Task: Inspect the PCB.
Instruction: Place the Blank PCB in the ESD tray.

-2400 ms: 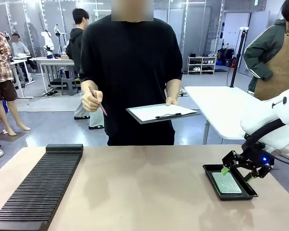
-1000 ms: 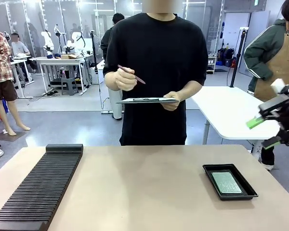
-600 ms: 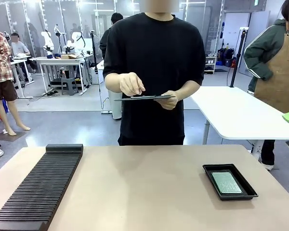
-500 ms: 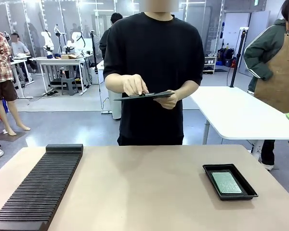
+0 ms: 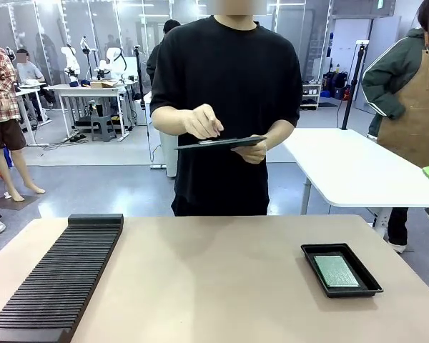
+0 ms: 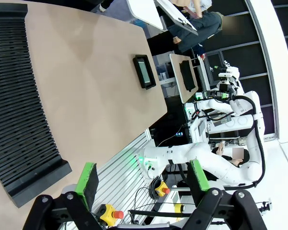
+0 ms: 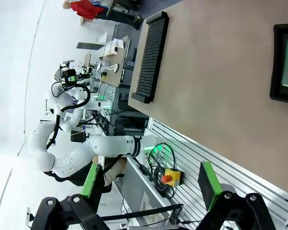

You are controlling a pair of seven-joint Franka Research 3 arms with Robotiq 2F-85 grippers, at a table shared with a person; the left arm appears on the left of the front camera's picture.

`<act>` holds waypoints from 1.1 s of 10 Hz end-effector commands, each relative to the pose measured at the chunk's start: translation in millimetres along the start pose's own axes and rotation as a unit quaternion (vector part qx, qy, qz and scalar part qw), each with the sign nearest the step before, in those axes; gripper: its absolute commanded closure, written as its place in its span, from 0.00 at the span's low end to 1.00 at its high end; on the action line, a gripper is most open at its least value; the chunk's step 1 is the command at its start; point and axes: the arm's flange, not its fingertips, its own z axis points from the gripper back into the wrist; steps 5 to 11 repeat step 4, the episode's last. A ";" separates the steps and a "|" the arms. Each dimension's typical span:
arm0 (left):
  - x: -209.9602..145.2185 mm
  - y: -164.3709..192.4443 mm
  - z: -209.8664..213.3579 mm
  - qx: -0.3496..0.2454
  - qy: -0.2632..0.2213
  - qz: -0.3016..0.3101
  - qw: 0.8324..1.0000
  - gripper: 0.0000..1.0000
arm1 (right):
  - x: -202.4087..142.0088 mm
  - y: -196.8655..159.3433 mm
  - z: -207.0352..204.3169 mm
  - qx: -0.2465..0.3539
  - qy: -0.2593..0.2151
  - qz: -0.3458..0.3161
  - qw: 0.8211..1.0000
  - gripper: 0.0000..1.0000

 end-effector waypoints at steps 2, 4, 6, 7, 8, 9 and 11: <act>2.0 -2.8 1.9 0.006 0.005 0.001 1.000 0.05 | 0.7 1.4 3.7 -0.007 0.008 0.004 1.000 0.00; 2.0 -2.8 1.9 0.006 0.005 0.001 1.000 0.05 | 0.7 1.4 3.7 -0.007 0.008 0.004 1.000 0.00; 2.0 -2.8 1.9 0.006 0.005 0.001 1.000 0.05 | 0.7 1.4 3.7 -0.007 0.008 0.004 1.000 0.00; 2.0 -2.8 1.9 0.006 0.005 0.001 1.000 0.05 | 0.7 1.4 3.7 -0.007 0.008 0.004 1.000 0.00; 2.0 -2.8 1.9 0.006 0.005 0.001 1.000 0.05 | 0.7 1.4 3.7 -0.007 0.008 0.004 1.000 0.00; 2.0 -2.8 1.9 0.006 0.005 0.001 1.000 0.05 | 0.7 1.4 3.7 -0.007 0.008 0.004 1.000 0.00; 2.0 -2.8 1.9 0.006 0.005 0.001 1.000 0.05 | 0.7 1.4 3.7 -0.007 0.008 0.004 1.000 0.00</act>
